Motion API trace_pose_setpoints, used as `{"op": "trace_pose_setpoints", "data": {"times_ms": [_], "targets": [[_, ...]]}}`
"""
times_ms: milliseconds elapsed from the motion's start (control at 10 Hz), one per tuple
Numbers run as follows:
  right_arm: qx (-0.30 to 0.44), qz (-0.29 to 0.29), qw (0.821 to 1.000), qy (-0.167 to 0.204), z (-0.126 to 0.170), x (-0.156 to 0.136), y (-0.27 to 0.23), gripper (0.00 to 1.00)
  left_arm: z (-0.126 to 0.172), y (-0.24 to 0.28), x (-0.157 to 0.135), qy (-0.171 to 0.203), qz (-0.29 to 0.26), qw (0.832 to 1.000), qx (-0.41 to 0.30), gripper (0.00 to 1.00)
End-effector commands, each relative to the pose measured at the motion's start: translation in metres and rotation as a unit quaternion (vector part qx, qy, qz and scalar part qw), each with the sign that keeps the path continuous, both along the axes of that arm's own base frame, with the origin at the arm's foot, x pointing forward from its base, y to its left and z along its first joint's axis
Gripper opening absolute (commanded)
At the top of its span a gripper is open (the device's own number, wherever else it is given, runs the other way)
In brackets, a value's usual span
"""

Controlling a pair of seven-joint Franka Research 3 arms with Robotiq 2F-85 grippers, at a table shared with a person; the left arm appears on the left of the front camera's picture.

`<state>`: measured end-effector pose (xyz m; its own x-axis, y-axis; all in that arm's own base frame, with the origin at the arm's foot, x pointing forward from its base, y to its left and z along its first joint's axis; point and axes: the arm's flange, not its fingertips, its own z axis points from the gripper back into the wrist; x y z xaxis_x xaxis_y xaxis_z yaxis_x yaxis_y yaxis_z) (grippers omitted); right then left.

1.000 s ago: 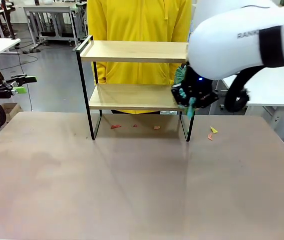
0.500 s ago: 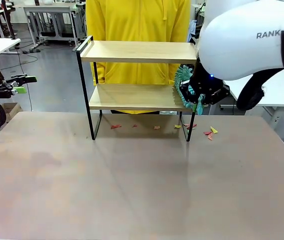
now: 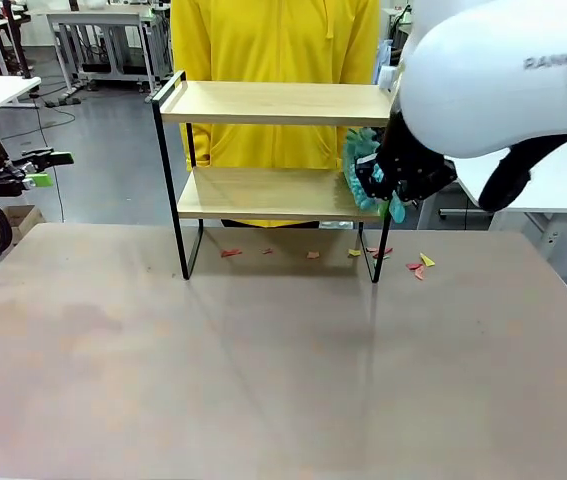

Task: Clean the shelf.
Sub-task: Clean the specific section of the Shelf indicated by the human with the Duster.

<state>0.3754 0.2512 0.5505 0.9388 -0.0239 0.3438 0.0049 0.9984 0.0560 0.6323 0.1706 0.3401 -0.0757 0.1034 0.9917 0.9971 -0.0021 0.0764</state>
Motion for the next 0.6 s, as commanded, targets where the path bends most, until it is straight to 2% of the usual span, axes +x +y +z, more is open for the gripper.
{"op": "trace_pose_setpoints", "data": {"times_ms": [0,200,500], "targets": [[0.040,0.117,0.992,0.004,0.003,-0.033,-0.044,0.13,0.003,0.000,-0.002,0.000,0.003,1.000,0.002,1.00],[0.038,0.200,0.979,0.020,0.012,-0.053,-0.070,0.13,0.003,0.000,-0.002,0.000,0.003,1.000,0.002,1.00],[0.021,0.313,0.945,0.087,0.022,-0.066,-0.106,0.13,0.003,0.000,-0.002,0.000,0.003,1.000,0.002,1.00]]}}
